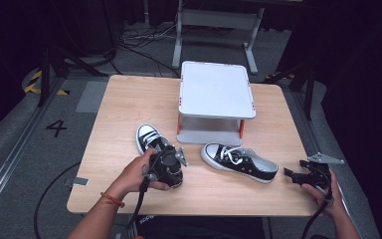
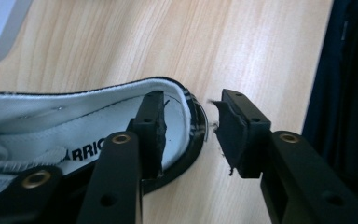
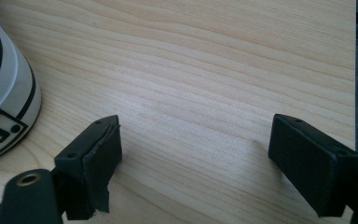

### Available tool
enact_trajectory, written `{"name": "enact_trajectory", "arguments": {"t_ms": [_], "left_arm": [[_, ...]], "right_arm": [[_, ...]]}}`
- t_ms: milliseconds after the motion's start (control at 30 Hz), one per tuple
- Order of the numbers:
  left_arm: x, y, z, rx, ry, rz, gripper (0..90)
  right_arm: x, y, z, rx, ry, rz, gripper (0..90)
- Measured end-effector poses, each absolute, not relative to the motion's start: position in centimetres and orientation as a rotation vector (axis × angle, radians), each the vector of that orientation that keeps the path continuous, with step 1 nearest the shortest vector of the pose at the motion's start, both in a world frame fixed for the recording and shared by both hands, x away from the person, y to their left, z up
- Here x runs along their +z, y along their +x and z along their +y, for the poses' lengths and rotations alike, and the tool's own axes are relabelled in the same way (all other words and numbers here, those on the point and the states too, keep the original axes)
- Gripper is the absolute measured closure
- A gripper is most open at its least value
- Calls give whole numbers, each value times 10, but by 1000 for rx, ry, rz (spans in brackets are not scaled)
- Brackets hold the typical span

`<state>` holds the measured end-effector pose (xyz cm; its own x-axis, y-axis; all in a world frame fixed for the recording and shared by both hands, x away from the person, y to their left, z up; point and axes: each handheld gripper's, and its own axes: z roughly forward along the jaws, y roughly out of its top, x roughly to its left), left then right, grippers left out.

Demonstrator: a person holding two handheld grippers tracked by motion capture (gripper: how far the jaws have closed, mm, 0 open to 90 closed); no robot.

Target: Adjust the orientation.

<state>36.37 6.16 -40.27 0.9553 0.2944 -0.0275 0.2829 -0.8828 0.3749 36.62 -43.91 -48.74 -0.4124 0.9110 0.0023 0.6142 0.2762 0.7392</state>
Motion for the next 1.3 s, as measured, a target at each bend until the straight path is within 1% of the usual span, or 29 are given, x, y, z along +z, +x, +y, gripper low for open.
{"name": "enact_trajectory", "arguments": {"t_ms": [100, 233, 400, 533, 567, 733, 967, 1133, 1300], "left_arm": [[-410, 367, 60, 12, 2728, 454, 597], [-424, 366, 58, 6, 2720, 492, 597], [-424, 363, 57, 12, 2745, 440, 682], [-422, 362, 61, 11, 2751, 400, 731], [-421, 361, 62, -10, 2762, 393, 750], [-420, 358, 71, -54, 2770, 369, 766], [-420, 361, 73, -114, 2768, 406, 767], [-420, 359, 69, -86, 2785, 396, 751], [-422, 357, 80, -89, 2711, 419, 766]], "right_arm": [[-487, 366, -439, 940, 1374, 2126, 177], [-487, 366, -439, 941, 1375, 2126, 177], [-487, 366, -439, 941, 1374, 2126, 177], [-487, 366, -439, 941, 1375, 2126, 177], [-487, 366, -439, 941, 1375, 2126, 177], [-487, 366, -439, 941, 1375, 2126, 176], [-487, 366, -439, 941, 1375, 2126, 176], [-487, 366, -439, 941, 1375, 2127, 176], [-488, 367, -439, 942, 1374, 2128, 167]]}}
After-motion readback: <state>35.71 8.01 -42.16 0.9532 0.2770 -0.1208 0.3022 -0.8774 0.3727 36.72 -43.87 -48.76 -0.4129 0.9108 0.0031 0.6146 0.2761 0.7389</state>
